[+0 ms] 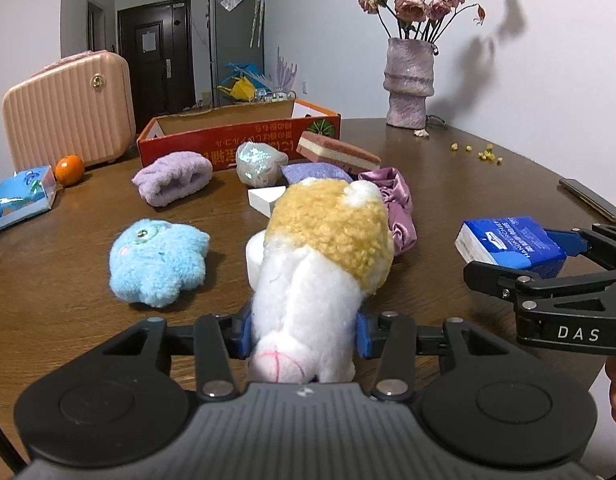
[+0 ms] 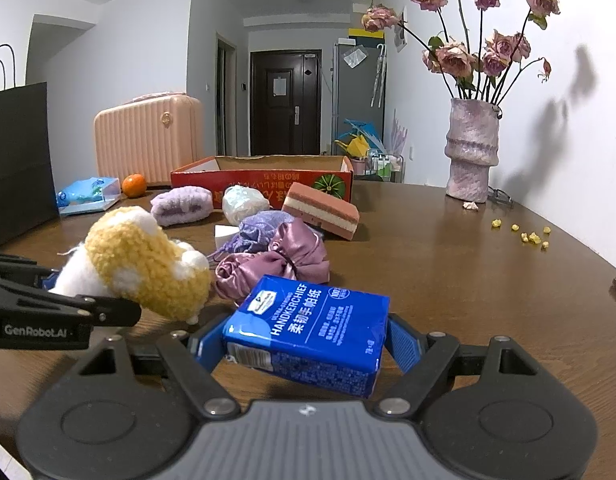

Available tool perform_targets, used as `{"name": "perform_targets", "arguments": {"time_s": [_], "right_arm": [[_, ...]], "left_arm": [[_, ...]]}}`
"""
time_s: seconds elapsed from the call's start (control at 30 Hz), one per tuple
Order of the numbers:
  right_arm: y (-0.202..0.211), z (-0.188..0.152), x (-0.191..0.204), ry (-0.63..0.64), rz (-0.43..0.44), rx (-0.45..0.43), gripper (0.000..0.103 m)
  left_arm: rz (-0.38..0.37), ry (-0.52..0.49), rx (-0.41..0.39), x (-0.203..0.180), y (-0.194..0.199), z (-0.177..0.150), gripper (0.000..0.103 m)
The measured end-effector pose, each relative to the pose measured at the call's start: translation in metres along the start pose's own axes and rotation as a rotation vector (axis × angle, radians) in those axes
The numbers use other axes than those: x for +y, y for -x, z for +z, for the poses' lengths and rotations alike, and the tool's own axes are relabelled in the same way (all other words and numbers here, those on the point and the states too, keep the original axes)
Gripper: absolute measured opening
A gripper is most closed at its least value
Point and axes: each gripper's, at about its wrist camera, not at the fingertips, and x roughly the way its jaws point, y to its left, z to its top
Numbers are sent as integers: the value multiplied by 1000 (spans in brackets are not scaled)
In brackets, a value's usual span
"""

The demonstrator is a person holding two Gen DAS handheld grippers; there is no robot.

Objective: Organize soft objects
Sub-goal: 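Carry the sheep in the left gripper to the box while the right carries the pack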

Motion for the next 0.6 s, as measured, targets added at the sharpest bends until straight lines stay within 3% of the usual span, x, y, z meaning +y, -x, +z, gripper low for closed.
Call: {"name": "perform_targets", "arguments": {"time_s": [0.6], "right_arm": [[17,16,11,29,-8,-49,81]], "left_arm": [[10,31,-120,11,35,16,46]]}}
